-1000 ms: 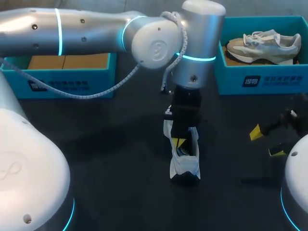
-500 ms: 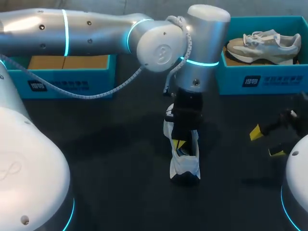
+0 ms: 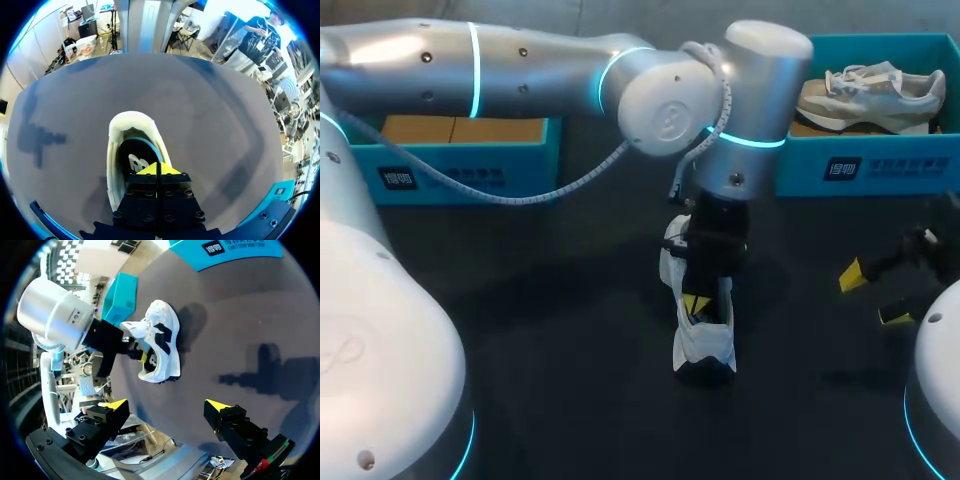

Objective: Take the shoe out of the shoebox, open the shoe tongue, remove and reinsert the insole, then place the shoe into the shoebox

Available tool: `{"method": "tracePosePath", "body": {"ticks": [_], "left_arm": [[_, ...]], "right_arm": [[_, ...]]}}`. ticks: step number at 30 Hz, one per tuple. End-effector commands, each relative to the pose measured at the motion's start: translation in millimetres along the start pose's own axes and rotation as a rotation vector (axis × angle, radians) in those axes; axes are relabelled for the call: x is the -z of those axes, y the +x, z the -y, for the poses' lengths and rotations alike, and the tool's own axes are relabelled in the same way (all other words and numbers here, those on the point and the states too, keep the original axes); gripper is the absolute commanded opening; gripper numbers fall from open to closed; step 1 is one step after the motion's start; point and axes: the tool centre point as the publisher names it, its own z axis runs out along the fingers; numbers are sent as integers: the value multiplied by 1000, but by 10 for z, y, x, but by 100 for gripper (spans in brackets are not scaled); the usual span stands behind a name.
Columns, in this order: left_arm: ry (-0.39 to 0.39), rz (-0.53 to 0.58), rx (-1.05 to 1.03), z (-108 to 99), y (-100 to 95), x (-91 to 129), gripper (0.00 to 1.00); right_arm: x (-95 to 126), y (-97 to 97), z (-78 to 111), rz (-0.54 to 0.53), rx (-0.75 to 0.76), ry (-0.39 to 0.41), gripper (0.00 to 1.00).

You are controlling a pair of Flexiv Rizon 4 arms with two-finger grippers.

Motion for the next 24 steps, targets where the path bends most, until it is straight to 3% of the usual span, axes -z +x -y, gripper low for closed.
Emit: {"method": "tracePosePath", "body": {"ticks": [1,24], "left_arm": [[-10,-19,-16,31,-9,-1,0],[33,-34,-23,-39,-52,-372,0]], "right_arm": [[-4,5,16,3,-2,-2,100],[-4,5,16,3,-2,-2,100]]}}
